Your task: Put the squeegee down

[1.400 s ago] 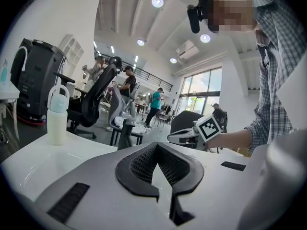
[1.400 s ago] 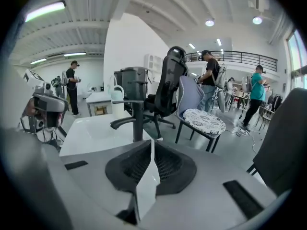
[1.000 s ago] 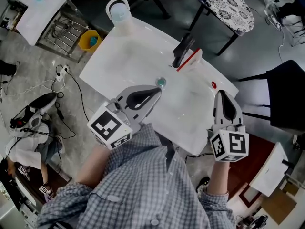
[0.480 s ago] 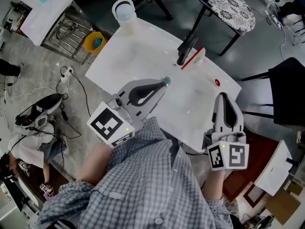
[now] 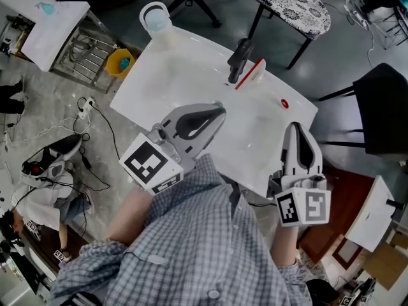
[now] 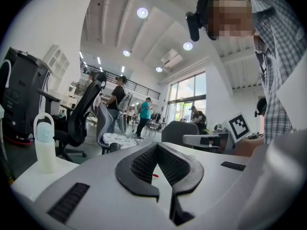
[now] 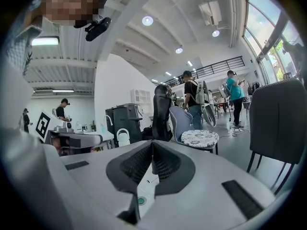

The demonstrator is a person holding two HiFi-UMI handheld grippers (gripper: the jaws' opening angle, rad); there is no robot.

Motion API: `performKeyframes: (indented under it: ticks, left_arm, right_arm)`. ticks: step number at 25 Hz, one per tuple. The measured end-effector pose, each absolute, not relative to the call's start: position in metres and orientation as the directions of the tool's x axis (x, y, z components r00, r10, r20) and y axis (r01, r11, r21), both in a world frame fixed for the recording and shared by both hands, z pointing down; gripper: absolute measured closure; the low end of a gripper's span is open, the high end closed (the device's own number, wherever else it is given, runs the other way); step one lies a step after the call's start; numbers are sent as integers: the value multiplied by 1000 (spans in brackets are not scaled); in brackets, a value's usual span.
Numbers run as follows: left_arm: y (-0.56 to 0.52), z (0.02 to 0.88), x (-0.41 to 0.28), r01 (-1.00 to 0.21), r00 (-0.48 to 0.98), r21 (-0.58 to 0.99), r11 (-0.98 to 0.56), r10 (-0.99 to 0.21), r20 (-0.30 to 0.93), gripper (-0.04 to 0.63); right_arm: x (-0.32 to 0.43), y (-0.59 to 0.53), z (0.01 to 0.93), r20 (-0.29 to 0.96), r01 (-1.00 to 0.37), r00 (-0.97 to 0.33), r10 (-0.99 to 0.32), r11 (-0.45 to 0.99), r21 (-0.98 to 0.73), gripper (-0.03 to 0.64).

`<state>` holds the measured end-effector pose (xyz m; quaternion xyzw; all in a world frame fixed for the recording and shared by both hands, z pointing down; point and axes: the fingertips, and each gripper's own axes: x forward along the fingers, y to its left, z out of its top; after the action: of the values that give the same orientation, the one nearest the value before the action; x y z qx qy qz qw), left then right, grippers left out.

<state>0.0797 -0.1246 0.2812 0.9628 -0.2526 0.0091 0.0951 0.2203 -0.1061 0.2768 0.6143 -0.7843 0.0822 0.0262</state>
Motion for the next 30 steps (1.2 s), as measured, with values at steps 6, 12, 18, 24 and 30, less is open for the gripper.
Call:
performKeyframes:
  ticks: [6,12,18,24,30]
  left_arm:
    - [-120,283,82,-488,873,174,-856,-482,75,589]
    - [-118,283,81,-492,870,174,-853,-487,72,589]
    - [-117,284,81,-491,871,174,-853,-486,76,589]
    - [-118,283,81,-491,871,176,-853,-486,77,589]
    - [-118,285,80,-489,872,175,-854,-483,78,589]
  right_arm:
    - [209,-104,282,162,-963,-268,-950,259,-77,604]
    - [203,-102,285,173,-956,-292,-941,287,-51,604]
    - [203,-101,287,183,-956,-293,-939,290,-44,604]
    - [205,-102,287,186,-958,-287,-940,284,-40,606]
    - [203,-102,289,190,-958,-286,-939,285,-36,606]
